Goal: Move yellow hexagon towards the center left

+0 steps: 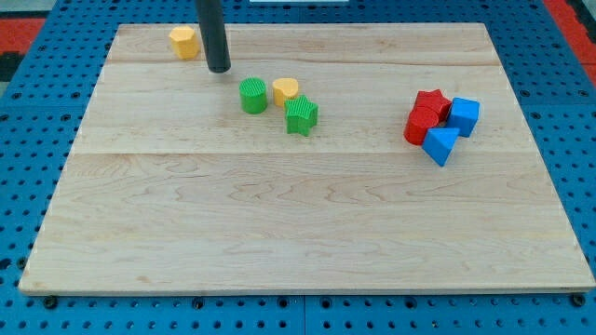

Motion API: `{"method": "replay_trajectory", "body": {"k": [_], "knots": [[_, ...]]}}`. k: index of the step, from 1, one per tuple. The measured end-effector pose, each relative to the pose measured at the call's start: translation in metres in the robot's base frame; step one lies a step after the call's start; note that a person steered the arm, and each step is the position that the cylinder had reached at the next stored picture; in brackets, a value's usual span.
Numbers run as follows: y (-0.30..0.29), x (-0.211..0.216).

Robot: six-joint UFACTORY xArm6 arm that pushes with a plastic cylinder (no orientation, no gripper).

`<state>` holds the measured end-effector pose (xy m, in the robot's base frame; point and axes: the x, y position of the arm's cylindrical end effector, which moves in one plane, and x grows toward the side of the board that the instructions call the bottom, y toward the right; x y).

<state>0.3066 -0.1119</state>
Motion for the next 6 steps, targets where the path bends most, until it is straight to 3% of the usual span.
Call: {"method": "replay_trajectory", "body": {"k": [1,2,3,4,5,6], "knots": [[0.039,0.034],[0.011,0.003],[0.05,-0.061],[0.006,-0.106],[-0.07,-0.069],[-0.07,0.038]]}}
